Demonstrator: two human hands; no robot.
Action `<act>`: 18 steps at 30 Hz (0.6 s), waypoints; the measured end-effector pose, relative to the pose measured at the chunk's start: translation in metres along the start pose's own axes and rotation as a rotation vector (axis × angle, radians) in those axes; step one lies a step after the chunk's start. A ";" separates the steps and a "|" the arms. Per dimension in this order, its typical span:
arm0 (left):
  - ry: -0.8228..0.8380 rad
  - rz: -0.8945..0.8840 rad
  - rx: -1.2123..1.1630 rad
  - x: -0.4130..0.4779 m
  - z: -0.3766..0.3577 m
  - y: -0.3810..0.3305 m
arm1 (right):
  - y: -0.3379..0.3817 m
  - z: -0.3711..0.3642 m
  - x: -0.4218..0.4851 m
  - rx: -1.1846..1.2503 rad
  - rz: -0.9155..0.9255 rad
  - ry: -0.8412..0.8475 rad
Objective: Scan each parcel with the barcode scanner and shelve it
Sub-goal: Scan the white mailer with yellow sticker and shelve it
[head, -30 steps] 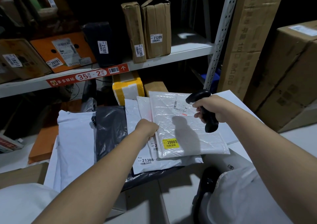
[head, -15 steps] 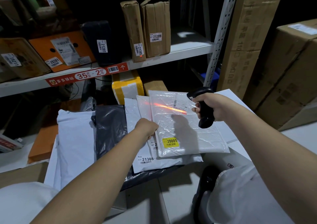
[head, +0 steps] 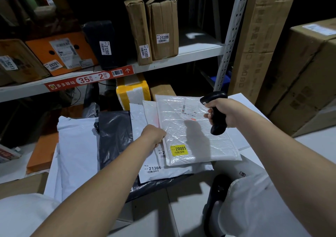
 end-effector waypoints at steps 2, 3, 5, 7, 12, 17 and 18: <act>-0.003 -0.002 -0.009 -0.002 -0.001 -0.002 | -0.001 0.000 0.002 -0.001 0.019 0.002; -0.004 -0.005 -0.017 -0.003 -0.001 -0.003 | -0.001 0.000 0.003 -0.001 0.024 0.001; -0.012 -0.005 -0.033 -0.005 -0.001 -0.004 | -0.002 0.001 0.005 -0.005 0.025 0.001; -0.020 0.004 -0.042 -0.008 0.000 -0.005 | -0.003 0.003 0.006 -0.010 0.018 -0.001; -0.013 0.016 -0.089 -0.010 -0.007 -0.006 | -0.002 0.007 0.004 -0.006 0.024 -0.009; -0.007 0.025 0.054 -0.009 -0.015 -0.008 | 0.005 0.004 0.001 -0.010 0.042 -0.003; -0.013 0.029 0.106 -0.011 -0.015 -0.010 | 0.007 0.002 0.002 -0.009 0.054 0.000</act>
Point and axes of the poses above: each hand's wrist, its own x-axis towards the middle knuckle, its own z-axis out of the back of the hand, y = z × x, the point moved 5 cm from there along x, towards the middle knuckle
